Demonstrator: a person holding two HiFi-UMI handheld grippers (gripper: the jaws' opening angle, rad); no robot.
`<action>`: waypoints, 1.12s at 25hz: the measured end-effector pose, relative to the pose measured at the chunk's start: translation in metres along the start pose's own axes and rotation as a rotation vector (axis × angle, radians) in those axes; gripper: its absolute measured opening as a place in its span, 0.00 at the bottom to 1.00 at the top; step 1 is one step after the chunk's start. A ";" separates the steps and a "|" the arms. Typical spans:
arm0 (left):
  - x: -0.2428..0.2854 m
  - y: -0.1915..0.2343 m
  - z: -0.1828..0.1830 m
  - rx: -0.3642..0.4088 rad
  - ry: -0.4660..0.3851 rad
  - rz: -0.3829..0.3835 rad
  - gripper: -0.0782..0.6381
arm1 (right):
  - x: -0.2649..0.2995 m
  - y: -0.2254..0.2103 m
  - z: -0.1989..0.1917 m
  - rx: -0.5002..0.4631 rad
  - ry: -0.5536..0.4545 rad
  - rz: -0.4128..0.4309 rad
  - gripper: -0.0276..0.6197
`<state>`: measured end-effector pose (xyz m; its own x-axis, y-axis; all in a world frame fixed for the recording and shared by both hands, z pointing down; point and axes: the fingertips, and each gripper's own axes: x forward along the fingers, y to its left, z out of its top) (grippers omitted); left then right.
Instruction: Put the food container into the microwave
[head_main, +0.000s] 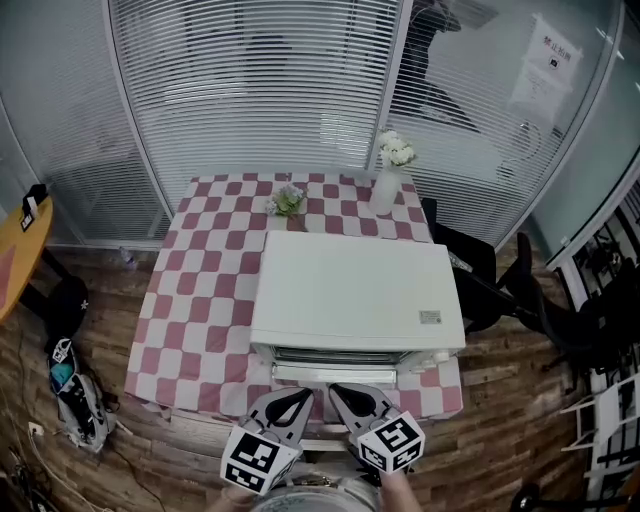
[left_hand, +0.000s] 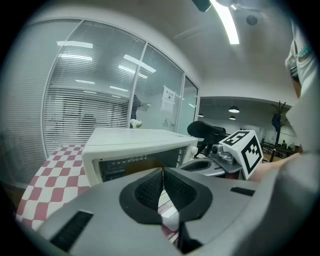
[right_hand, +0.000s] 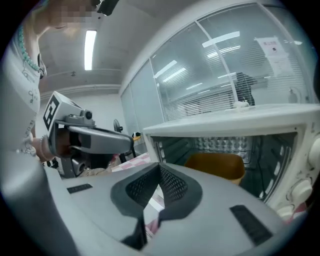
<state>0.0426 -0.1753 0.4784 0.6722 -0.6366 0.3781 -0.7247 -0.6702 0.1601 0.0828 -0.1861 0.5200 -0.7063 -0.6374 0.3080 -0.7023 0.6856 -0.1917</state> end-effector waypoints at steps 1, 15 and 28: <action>0.000 0.000 0.002 0.002 -0.005 0.001 0.13 | -0.002 0.004 0.006 -0.006 -0.020 0.012 0.03; -0.022 0.004 0.083 0.121 -0.174 0.039 0.13 | -0.020 0.031 0.126 -0.150 -0.272 0.000 0.03; -0.018 0.010 0.087 0.103 -0.181 0.034 0.13 | -0.012 0.022 0.128 -0.162 -0.254 -0.038 0.03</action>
<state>0.0366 -0.2033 0.3943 0.6702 -0.7117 0.2103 -0.7347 -0.6764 0.0521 0.0639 -0.2082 0.3931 -0.6939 -0.7171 0.0649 -0.7196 0.6939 -0.0271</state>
